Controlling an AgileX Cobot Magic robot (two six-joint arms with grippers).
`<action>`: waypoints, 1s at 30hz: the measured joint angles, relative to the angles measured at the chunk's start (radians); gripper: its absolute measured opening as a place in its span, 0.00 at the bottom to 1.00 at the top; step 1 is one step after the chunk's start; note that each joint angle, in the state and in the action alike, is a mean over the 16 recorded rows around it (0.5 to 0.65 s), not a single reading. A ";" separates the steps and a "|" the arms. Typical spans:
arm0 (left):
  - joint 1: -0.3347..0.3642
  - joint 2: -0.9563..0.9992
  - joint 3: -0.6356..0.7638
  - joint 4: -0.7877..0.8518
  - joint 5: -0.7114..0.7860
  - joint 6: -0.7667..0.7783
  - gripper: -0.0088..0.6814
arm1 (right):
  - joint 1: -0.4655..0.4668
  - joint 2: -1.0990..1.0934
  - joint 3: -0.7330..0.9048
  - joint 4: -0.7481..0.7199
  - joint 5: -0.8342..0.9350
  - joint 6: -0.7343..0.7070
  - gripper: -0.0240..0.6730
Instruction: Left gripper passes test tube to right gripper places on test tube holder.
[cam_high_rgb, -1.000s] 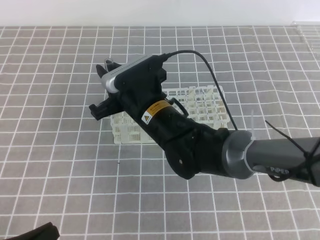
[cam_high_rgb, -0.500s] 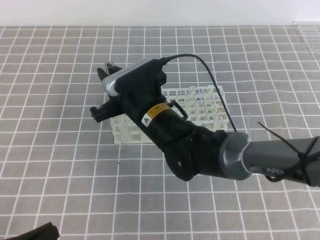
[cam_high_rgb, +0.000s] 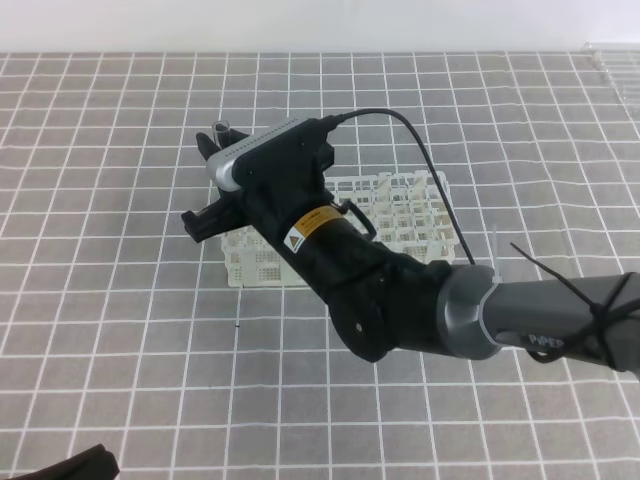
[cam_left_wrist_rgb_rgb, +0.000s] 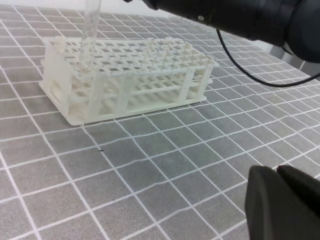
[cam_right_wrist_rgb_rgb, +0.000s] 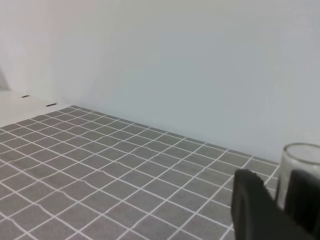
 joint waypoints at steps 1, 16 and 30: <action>0.000 0.000 0.001 0.000 -0.001 0.000 0.01 | 0.000 0.001 0.000 0.000 0.000 0.002 0.16; 0.000 0.003 0.003 0.001 -0.006 0.001 0.01 | 0.000 0.005 0.000 -0.003 0.009 0.022 0.16; 0.000 0.001 0.000 0.000 -0.002 0.000 0.01 | 0.000 0.005 0.000 -0.001 0.036 0.022 0.27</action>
